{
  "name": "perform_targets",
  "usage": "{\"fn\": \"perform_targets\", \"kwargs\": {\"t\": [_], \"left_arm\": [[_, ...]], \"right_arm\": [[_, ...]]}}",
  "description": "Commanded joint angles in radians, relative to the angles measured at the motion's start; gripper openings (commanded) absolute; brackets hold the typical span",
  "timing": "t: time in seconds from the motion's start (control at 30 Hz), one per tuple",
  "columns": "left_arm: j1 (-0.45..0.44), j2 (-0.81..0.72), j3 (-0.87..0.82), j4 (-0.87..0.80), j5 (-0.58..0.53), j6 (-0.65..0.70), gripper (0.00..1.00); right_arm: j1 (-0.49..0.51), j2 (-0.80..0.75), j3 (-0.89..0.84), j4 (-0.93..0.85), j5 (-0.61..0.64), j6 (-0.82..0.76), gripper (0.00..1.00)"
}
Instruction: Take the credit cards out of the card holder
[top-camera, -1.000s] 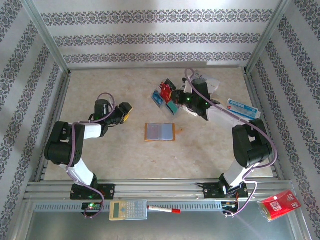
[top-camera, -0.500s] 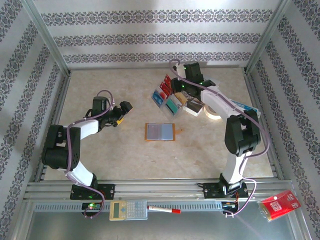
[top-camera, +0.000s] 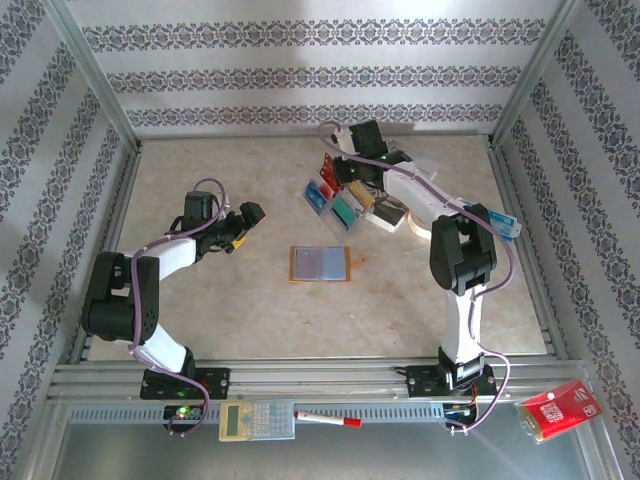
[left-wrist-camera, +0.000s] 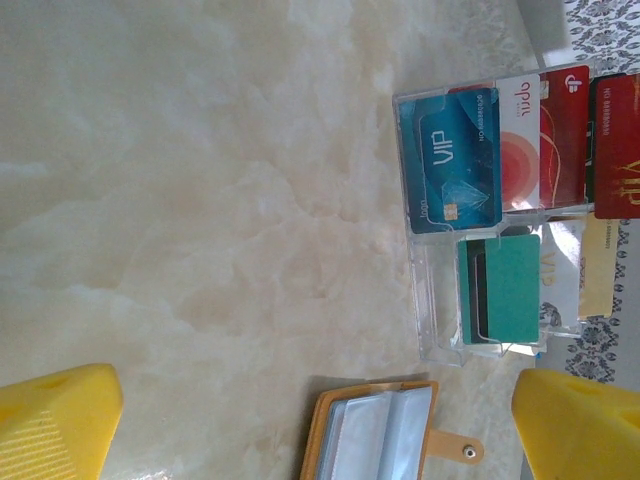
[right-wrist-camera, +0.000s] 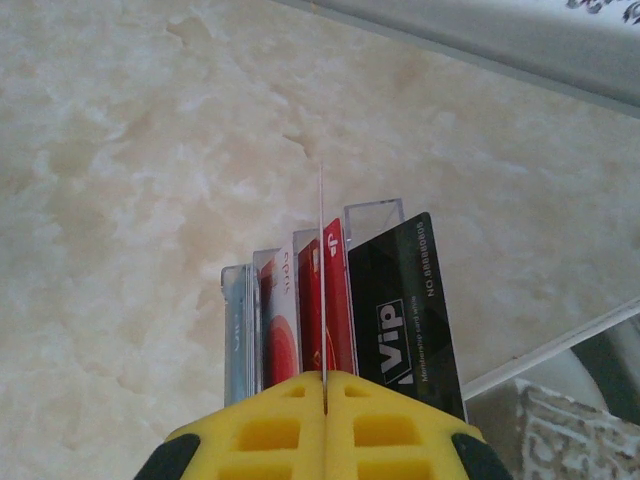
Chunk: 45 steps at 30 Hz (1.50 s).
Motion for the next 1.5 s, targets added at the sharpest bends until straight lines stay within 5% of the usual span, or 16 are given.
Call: {"fn": "perform_targets", "kwargs": {"t": [0.0, 0.5, 0.7, 1.13, 1.47], "left_arm": [[0.011, -0.012, 0.008, 0.032, 0.005, -0.033, 1.0], [0.011, -0.04, 0.022, -0.007, 0.014, -0.025, 1.0], [0.011, -0.046, 0.028, -0.02, 0.016, -0.018, 1.0], [0.009, -0.075, 0.045, -0.06, 0.017, -0.004, 1.0], [-0.014, -0.084, 0.058, -0.046, -0.002, 0.0, 1.0]], "right_arm": [[0.01, 0.031, 0.047, -0.013, 0.017, -0.031, 0.0], [0.008, 0.079, 0.055, -0.009, 0.033, -0.067, 0.0], [0.005, 0.042, 0.029, 0.018, 0.023, -0.042, 0.2], [0.02, -0.249, -0.198, 0.042, 0.002, 0.099, 0.3], [0.178, -0.486, -0.515, 0.034, 0.079, 0.364, 0.38]]}}
